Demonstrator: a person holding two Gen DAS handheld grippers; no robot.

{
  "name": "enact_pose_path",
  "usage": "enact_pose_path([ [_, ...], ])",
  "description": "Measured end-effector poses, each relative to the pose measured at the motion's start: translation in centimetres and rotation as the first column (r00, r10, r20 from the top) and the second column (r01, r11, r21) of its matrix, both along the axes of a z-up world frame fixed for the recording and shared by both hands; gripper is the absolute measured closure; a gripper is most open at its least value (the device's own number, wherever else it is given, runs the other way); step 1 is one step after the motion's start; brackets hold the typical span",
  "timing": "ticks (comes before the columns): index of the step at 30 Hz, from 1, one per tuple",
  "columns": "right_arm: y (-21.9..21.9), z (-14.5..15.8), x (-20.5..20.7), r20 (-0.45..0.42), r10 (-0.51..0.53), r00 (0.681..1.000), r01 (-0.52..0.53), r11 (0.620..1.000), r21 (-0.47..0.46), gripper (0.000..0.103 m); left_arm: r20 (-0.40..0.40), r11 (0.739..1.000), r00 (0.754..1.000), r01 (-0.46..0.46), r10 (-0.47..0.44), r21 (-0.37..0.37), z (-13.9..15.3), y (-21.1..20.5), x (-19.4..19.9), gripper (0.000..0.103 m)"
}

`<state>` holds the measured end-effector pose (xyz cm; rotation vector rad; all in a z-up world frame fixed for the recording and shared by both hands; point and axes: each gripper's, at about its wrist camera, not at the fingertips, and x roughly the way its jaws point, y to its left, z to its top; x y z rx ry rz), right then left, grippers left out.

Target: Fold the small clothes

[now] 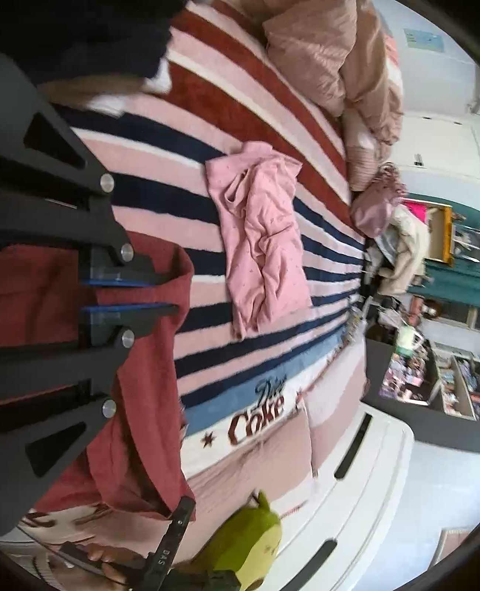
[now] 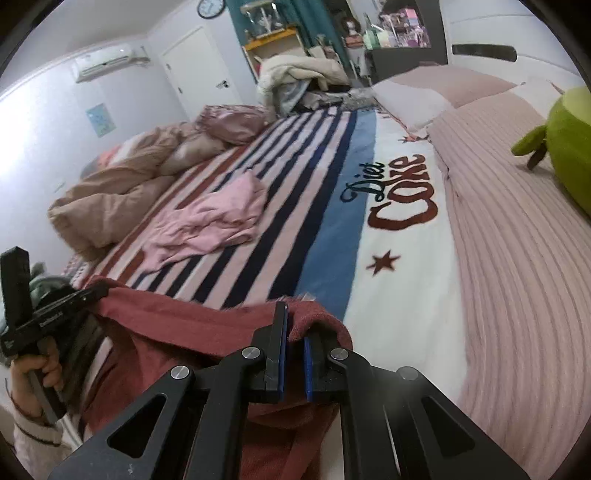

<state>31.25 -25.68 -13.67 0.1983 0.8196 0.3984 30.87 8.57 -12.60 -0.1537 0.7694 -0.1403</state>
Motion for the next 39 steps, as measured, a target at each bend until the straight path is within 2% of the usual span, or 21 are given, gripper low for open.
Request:
enact_pose_path([
  [3,0.0,-1.4,2.4,-0.042,-0.012,0.999,0.012,1.000,-0.007,0.097,-0.033,0.999,0.999,-0.040,0.040,-0.003,-1.4,0.4,2.9,0.091],
  [5,-0.4,-2.5,3.4,-0.060,-0.031,0.998,0.031,1.000,-0.006,0.092,-0.034,0.998,0.997,-0.069,0.069,-0.002,-2.0,0.6,3.9,0.071],
  [6,-0.6,-3.0,3.8,-0.072,-0.032,0.997,0.031,0.999,-0.007,0.081,-0.031,0.997,0.996,-0.079,0.079,0.000,-2.3,0.8,4.3,0.068],
  [9,-0.6,-3.9,4.7,-0.129,0.043,0.991,-0.041,0.999,0.014,0.028,-0.058,0.996,0.995,-0.083,0.085,0.038,-3.0,1.3,5.4,0.054],
  [10,-0.6,-3.9,4.6,-0.145,0.075,0.987,-0.074,0.997,0.015,0.025,-0.079,0.999,0.996,-0.042,0.045,0.034,-3.1,1.2,5.2,0.044],
  [11,-0.6,-3.6,4.2,-0.143,0.090,0.986,-0.090,0.996,0.008,0.026,-0.085,1.000,0.996,0.002,0.000,0.027,-3.0,0.9,4.9,0.037],
  [12,-0.9,-2.9,3.5,-0.116,0.082,0.990,-0.083,0.996,-0.005,0.026,-0.066,0.998,0.997,0.048,-0.045,0.035,-2.8,0.4,4.0,0.037],
  [15,-1.5,-0.8,0.7,-0.033,0.086,0.996,-0.086,0.996,0.013,0.026,-0.062,0.995,0.996,0.068,-0.064,0.076,-2.9,-0.2,2.0,0.036],
  [17,-1.4,-0.2,-1.2,-0.017,0.127,0.992,-0.126,0.991,0.051,0.027,-0.093,0.997,0.993,0.075,-0.072,0.031,-3.7,0.1,1.0,0.036],
  [19,-0.3,-0.2,-3.1,-0.010,0.183,0.983,-0.183,0.983,0.036,0.068,-0.121,0.996,0.989,0.088,-0.088,-0.005,-4.6,0.4,0.1,0.036],
  [21,1.5,-1.3,-4.4,-0.044,0.259,0.965,-0.259,0.966,0.011,0.091,-0.127,0.994,0.986,0.107,-0.109,-0.023,-5.2,0.3,-1.1,0.036],
  [22,2.6,-2.1,-4.4,-0.076,0.294,0.953,-0.293,0.956,0.016,0.093,-0.131,0.992,0.984,0.122,-0.124,-0.021,-5.5,0.1,-1.6,0.038],
  [24,4.0,-3.8,-3.8,-0.130,0.314,0.941,-0.316,0.949,0.001,0.093,-0.139,0.992,0.983,0.124,-0.120,0.025,-6.2,-0.3,-2.2,0.050],
  [25,4.7,-4.7,-2.9,-0.151,0.303,0.941,-0.309,0.951,-0.016,0.093,-0.147,0.993,0.984,0.110,-0.102,0.048,-6.5,-0.3,-2.2,0.060],
  [29,4.7,-5.6,0.6,-0.145,0.171,0.975,-0.180,0.982,-0.049,0.097,-0.164,0.998,0.985,0.062,-0.061,0.003,-7.2,0.9,-2.0,0.089],
  [31,3.8,-5.1,1.7,-0.111,0.070,0.991,-0.082,0.990,-0.114,0.096,-0.150,0.999,0.988,0.049,-0.048,0.004,-7.1,1.4,-2.3,0.091],
  [33,2.8,-4.1,1.6,-0.072,0.007,0.997,-0.020,0.984,-0.178,0.088,-0.131,0.999,0.991,0.041,-0.038,0.019,-6.9,1.4,-2.7,0.092],
  [35,1.5,-3.4,0.4,-0.084,0.008,0.996,-0.020,0.990,-0.142,0.072,-0.121,0.999,0.992,0.038,-0.034,0.028,-6.7,1.3,-3.4,0.093],
  [36,0.7,-3.0,-0.7,-0.094,0.016,0.995,-0.027,0.993,-0.116,0.057,-0.120,0.999,0.992,0.038,-0.036,0.022,-6.5,1.3,-3.8,0.093],
  [37,0.1,-2.7,-2.2,-0.099,0.036,0.994,-0.046,0.994,-0.099,0.047,-0.122,0.999,0.991,0.047,-0.047,-0.001,-6.4,1.5,-4.3,0.091],
  [39,-0.3,-2.4,-5.0,-0.112,0.089,0.990,-0.100,0.991,-0.094,0.042,-0.116,0.996,0.990,0.067,-0.074,-0.066,-6.0,1.8,-5.7,0.074],
])
